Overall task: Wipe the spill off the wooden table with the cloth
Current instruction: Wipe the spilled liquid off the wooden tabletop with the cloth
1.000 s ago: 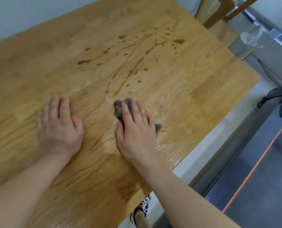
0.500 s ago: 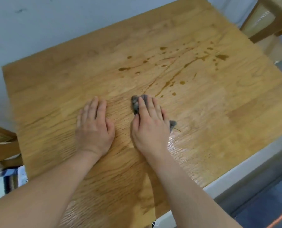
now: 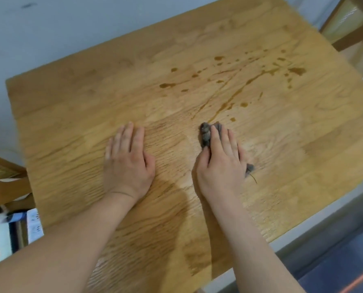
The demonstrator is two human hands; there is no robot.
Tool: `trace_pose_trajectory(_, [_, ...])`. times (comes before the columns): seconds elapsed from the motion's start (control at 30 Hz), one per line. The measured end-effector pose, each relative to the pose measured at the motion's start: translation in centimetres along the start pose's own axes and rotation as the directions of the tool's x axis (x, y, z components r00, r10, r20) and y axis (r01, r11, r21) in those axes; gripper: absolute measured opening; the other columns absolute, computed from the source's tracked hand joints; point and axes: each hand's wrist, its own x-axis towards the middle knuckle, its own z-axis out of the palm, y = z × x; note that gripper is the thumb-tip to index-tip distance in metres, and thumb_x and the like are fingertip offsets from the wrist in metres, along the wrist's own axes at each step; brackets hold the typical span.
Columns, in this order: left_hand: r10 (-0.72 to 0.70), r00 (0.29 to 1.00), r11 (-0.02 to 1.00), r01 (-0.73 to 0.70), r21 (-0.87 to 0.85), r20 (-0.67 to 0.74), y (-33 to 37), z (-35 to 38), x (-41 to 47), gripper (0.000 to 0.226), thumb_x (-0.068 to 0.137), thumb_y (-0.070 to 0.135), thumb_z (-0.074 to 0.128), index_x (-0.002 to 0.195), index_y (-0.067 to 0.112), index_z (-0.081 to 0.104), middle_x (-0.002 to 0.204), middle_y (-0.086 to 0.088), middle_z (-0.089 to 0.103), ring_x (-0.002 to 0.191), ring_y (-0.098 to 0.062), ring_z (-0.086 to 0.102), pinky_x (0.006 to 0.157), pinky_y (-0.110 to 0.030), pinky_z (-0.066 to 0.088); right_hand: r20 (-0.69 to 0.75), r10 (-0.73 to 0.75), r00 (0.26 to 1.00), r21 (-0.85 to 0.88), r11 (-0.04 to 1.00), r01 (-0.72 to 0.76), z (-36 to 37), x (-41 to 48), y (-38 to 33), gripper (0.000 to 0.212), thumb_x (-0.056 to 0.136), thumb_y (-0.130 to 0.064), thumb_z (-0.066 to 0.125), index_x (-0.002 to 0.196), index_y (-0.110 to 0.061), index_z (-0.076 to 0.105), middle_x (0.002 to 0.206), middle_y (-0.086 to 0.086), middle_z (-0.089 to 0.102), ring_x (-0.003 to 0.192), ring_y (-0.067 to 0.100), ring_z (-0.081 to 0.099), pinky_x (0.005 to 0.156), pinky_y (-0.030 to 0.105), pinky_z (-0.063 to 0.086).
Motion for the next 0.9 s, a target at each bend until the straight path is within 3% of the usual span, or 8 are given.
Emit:
trace_pose_trajectory(0.13, [0.005, 1.0, 1.0, -0.005, -0.002, -0.015, -0.1, 0.0, 0.1, 0.06, 0.085, 0.029, 0.034, 0.143, 0.012, 0.039, 0.151, -0.013, 0.034, 0.14, -0.029, 0.027, 0.116, -0.047, 0.02, 0.098, -0.329, 0.939, 0.098, 0.942, 0.32, 2.9, 4.2, -6.6, 0.051, 0.095, -0.031, 0.041, 0.145, -0.024, 0.044, 0.153, -0.002, 0.04, 0.145, 0.014, 0.028, 0.117, 0.036, 0.018])
trace_pose_trajectory(0.23, [0.006, 1.0, 1.0, -0.007, -0.023, -0.027, -0.1, 0.1, 0.1, 0.06, 0.084, 0.027, 0.034, 0.142, 0.012, 0.041, 0.15, -0.012, 0.036, 0.14, -0.028, 0.029, 0.115, -0.047, 0.021, 0.151, -0.479, 0.865, 0.128, 0.877, 0.464, 3.1, 5.9, -8.6, 0.049, 0.094, -0.03, 0.042, 0.142, -0.024, 0.048, 0.151, -0.002, 0.043, 0.144, 0.013, 0.031, 0.117, 0.035, 0.021])
trace_pose_trajectory(0.33, [0.021, 0.999, 0.999, -0.022, -0.031, -0.033, -0.2, 0.1, -0.2, 0.059, 0.084, 0.026, 0.034, 0.14, 0.01, 0.045, 0.149, -0.014, 0.038, 0.139, -0.029, 0.031, 0.115, -0.048, 0.022, 0.183, -0.514, 0.838, 0.107, 0.858, 0.502, 1.1, 3.5, -4.1, 0.049, 0.096, -0.03, 0.04, 0.143, -0.022, 0.047, 0.151, -0.003, 0.043, 0.144, 0.012, 0.03, 0.118, 0.033, 0.021])
trace_pose_trajectory(0.5, [0.035, 0.999, 0.998, -0.033, -0.048, 0.022, -0.6, -0.1, 0.2, 0.06, 0.089, 0.031, 0.029, 0.144, 0.01, 0.038, 0.153, -0.013, 0.031, 0.143, -0.028, 0.024, 0.116, -0.048, 0.019, 0.23, -0.409, 0.883, 0.051, 0.911, 0.408, -1.7, 0.6, 1.1, 0.05, 0.097, -0.031, 0.037, 0.146, -0.024, 0.042, 0.156, -0.005, 0.035, 0.148, 0.009, 0.02, 0.119, 0.037, 0.021])
trace_pose_trajectory(0.63, [0.033, 0.998, 0.998, -0.03, -0.053, 0.055, -0.6, -0.1, 0.3, 0.061, 0.089, 0.033, 0.028, 0.145, 0.011, 0.036, 0.155, -0.011, 0.027, 0.144, -0.027, 0.021, 0.117, -0.047, 0.018, 0.26, -0.569, 0.78, 0.06, 0.816, 0.575, -0.4, 3.9, -1.5, 0.05, 0.096, -0.028, 0.036, 0.145, -0.022, 0.044, 0.154, -0.002, 0.039, 0.146, 0.012, 0.026, 0.118, 0.033, 0.022])
trace_pose_trajectory(0.9, [0.012, 0.999, 0.998, -0.01, -0.056, 0.036, -0.3, -0.2, 0.2, 0.059, 0.087, 0.03, 0.03, 0.142, 0.011, 0.04, 0.152, -0.011, 0.033, 0.143, -0.025, 0.024, 0.117, -0.044, 0.015, 0.281, -0.721, 0.634, 0.104, 0.679, 0.727, 3.6, 13.6, -9.1, 0.05, 0.096, -0.029, 0.036, 0.145, -0.023, 0.043, 0.153, -0.003, 0.041, 0.145, 0.014, 0.03, 0.116, 0.039, 0.026])
